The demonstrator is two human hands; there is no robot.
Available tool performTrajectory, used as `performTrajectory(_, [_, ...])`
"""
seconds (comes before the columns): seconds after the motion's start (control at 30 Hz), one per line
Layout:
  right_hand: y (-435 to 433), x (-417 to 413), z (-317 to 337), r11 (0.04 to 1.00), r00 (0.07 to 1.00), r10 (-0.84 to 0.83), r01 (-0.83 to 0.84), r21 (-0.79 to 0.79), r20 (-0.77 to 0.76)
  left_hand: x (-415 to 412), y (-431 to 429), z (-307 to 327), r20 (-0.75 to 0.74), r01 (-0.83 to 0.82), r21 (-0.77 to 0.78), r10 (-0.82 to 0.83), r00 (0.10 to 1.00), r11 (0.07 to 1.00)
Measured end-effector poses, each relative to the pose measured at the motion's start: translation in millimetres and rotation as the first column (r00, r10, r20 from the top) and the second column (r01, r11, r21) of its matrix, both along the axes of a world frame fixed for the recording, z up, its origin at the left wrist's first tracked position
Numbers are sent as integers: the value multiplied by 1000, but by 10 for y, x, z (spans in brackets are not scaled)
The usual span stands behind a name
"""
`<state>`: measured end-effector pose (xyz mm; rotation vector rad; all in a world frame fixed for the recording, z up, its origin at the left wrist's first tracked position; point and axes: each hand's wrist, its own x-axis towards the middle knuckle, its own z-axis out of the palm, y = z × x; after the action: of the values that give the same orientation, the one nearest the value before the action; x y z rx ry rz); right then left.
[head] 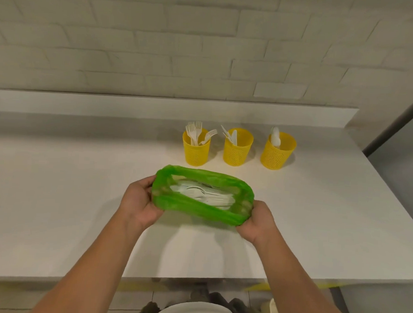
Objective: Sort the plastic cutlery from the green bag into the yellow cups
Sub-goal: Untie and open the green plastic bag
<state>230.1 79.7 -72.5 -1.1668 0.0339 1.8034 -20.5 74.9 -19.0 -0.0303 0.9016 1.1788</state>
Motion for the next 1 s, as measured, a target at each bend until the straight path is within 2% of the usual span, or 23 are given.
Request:
performTrajectory(0.07, [-54, -27, -24, 1000, 1000, 10, -9, 15, -29, 74, -17, -86, -16, 47, -18, -47, 999, 999])
performTrajectory(0.13, [-98, -41, -6, 998, 997, 68, -68, 16, 35, 100, -29, -147, -63, 91, -47, -94, 994, 995])
performTrajectory(0.2, [-84, -10, 28, 991, 978, 123, -129, 27, 167, 86, -32, -183, -139, 172, -26, -174, 975, 985])
performTrajectory(0.27, [-27, 51, 107, 972, 907, 186, -226, 63, 377, 62, -27, -198, -296, 217, -9, -209, 932, 976])
performTrajectory(0.3, [-2, 67, 179, 945, 824, 240, -318, 70, 514, 52, -34, -205, -419, 215, 1, -195, 887, 977])
performTrajectory(0.33, [27, 78, 227, 906, 691, 294, -421, 37, 661, 25, -54, -219, -582, 232, 8, -185, 792, 973])
performTrajectory(0.37, [55, 77, 271, 863, 513, 332, -503, -36, 791, -10, -85, -227, -758, 268, 5, -171, 630, 963])
performTrajectory(0.4, [75, 69, 316, 829, 314, 341, -544, -127, 886, -56, -131, -243, -891, 310, -14, -153, 428, 951])
performTrajectory(0.47, [83, 26, 361, 753, -55, 321, -590, -290, 945, -105, -282, -255, -989, 376, -89, -128, 79, 922])
performTrajectory(0.5, [83, 2, 350, 706, -176, 317, -613, -356, 932, -111, -361, -262, -992, 398, -124, -126, -20, 909])
performTrajectory(0.57, [93, -25, 276, 624, -292, 372, -624, -471, 881, -50, -506, -220, -982, 447, -190, -176, -74, 874])
performTrajectory(0.63, [109, -13, 197, 593, -316, 405, -624, -510, 858, 52, -568, -289, -971, 502, -238, -196, -136, 831])
performTrajectory(0.7, [135, -27, 147, 633, -243, 366, -643, -432, 898, 51, -545, -379, -968, 534, -230, -132, -215, 814])
performTrajectory(0.73, [143, -40, 131, 690, -141, 329, -640, -340, 934, 24, -515, -386, -973, 523, -207, -118, -198, 827])
performTrajectory(0.77, [144, -55, 140, 757, 17, 296, -614, -224, 955, -11, -465, -382, -985, 497, -167, -128, -113, 851])
performTrajectory(0.8, [137, -72, 165, 827, 218, 265, -553, -105, 939, -47, -407, -358, -986, 441, -96, -148, 83, 892])
performTrajectory(0.83, [127, -82, 196, 892, 439, 227, -452, -4, 869, -63, -342, -315, -916, 346, -24, -159, 369, 938])
performTrajectory(0.87, [118, -84, 207, 943, 646, 174, -326, 63, 743, -71, -262, -275, -764, 228, 1, -146, 629, 974])
performTrajectory(0.9, [102, -88, 206, 977, 816, 106, -191, 93, 568, -88, -176, -242, -587, 129, -21, -117, 801, 991])
performTrajectory(0.93, [78, -97, 196, 994, 928, 22, -61, 93, 372, -106, -97, -203, -430, 74, -53, -89, 898, 996])
performTrajectory(0.97, [40, -108, 175, 996, 978, -63, 49, 71, 198, -145, -10, -176, -324, 54, -91, -81, 943, 994])
performTrajectory(1.0, [-12, -132, 155, 992, 990, -117, 113, 49, 75, -169, 77, -137, -244, 61, -117, -88, 966, 991])
